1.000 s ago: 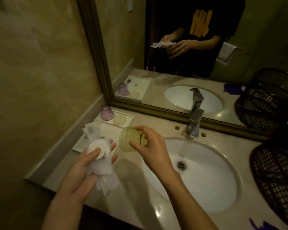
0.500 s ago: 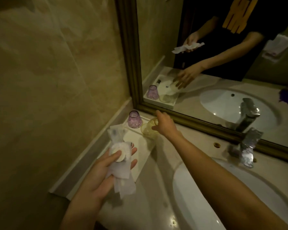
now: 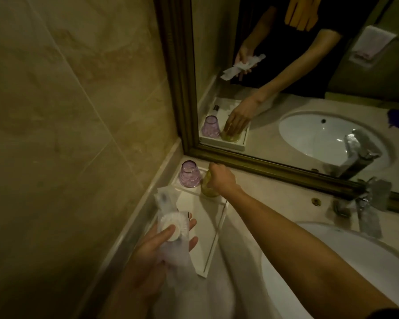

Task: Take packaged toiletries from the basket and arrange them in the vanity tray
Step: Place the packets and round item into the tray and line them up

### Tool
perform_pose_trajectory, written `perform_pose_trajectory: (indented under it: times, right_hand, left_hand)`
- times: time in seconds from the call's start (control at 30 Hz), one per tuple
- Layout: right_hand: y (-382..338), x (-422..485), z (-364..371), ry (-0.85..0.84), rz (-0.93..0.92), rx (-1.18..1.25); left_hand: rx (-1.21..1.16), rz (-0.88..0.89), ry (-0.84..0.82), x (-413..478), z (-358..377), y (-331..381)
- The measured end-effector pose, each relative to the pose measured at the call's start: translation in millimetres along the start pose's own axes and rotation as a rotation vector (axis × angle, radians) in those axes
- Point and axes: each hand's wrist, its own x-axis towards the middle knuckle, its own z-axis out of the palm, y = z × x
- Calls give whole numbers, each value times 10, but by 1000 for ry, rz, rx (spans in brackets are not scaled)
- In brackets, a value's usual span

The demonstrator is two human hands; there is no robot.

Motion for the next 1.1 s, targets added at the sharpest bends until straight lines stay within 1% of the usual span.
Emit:
perform_pose_trajectory:
  times: [0.1, 0.2, 0.23, 0.3, 0.37, 0.4, 0.43, 0.5, 0.6, 0.73, 0.9, 0.97, 1.03, 1.1]
  right_hand:
    - [-56, 31, 39, 2, 23, 7]
    - [-104, -37, -101, -22, 47, 75]
    - [-127, -100, -183, 17, 53, 114]
    - [-202, -331, -333, 186, 25, 232]
    - [-313, -707, -426, 324, -53, 405]
    - [-369, -924, -442, 331, -112, 450]
    - [-423, -1135, -441, 302, -170, 462]
    - [-507, -1481, -391, 222, -253, 430]
    - [-528, -1721, -251, 170, -262, 346]
    - [-470, -1783, -142, 217, -253, 261]
    - [-453, -1832, -122, 296, -327, 186]
    - [-442, -1862, -112, 310, -359, 148]
    - [-384, -1887, -94, 350, -346, 184]
    - [-257, -1923, -43, 398, -258, 283]
  left_hand:
    - [48, 7, 5, 124, -117, 104]
    - [-13, -64, -73, 225, -81, 186]
    - [-39, -55, -89, 279, -109, 183]
    - [-31, -32, -124, 372, -176, 198]
    - [10, -40, -159, 456, -211, 220]
    - [31, -50, -156, 495, -208, 210]
    - [41, -55, -152, 532, -201, 193]
    - [19, -64, -122, 594, -180, 164]
    - [-4, -129, -101, 629, -155, 154]
    - [-63, -209, -79, 663, -132, 128]
    - [-52, -200, -32, 698, -92, 78]
    - [-57, -202, -46, 700, -87, 89]
    - [-52, -189, -50, 717, -124, 114]
    - [-63, -177, -24, 719, -160, 173]
